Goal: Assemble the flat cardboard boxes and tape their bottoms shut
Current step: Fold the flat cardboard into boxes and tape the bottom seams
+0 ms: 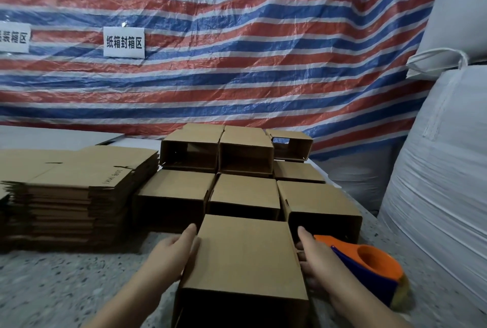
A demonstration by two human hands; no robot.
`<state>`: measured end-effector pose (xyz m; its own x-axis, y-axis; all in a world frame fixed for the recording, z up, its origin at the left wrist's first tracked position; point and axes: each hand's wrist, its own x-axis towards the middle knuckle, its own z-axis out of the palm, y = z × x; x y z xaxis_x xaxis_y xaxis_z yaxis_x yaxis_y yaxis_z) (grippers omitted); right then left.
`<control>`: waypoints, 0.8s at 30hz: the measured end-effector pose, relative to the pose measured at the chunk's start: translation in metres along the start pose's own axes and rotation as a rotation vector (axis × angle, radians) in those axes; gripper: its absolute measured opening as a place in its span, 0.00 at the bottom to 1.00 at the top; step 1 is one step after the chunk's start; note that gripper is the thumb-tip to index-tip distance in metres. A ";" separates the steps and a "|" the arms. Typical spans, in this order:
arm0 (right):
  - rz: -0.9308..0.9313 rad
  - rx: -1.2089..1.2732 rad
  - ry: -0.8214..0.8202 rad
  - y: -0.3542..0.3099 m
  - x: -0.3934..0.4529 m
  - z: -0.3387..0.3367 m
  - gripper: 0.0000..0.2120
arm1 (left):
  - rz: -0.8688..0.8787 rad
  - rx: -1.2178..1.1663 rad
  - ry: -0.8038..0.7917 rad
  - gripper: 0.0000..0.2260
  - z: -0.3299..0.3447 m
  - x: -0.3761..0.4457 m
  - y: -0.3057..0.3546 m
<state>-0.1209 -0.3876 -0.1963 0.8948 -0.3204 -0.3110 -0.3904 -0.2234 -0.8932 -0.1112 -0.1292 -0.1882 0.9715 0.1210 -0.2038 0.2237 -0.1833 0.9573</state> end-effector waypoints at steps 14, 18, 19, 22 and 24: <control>-0.527 0.419 0.117 -0.099 -0.046 -0.071 0.13 | 0.666 -0.053 -0.164 0.39 0.041 -0.026 0.118; -0.468 0.452 0.198 -0.145 0.020 -0.110 0.08 | 0.747 0.214 -0.287 0.43 0.101 0.038 0.182; -0.453 0.470 0.215 -0.152 0.040 -0.120 0.06 | 0.758 0.324 -0.303 0.44 0.114 0.058 0.193; -0.403 0.469 0.242 -0.169 0.100 -0.141 0.08 | 0.795 0.626 -0.271 0.35 0.152 0.119 0.217; -0.352 0.446 0.252 -0.175 0.139 -0.150 0.10 | 0.828 0.809 -0.163 0.30 0.176 0.158 0.227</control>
<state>0.0397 -0.5312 -0.0348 0.8533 -0.5174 0.0646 0.0956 0.0333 -0.9949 0.1065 -0.3236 -0.0392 0.8291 -0.4427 0.3414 -0.5554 -0.7223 0.4121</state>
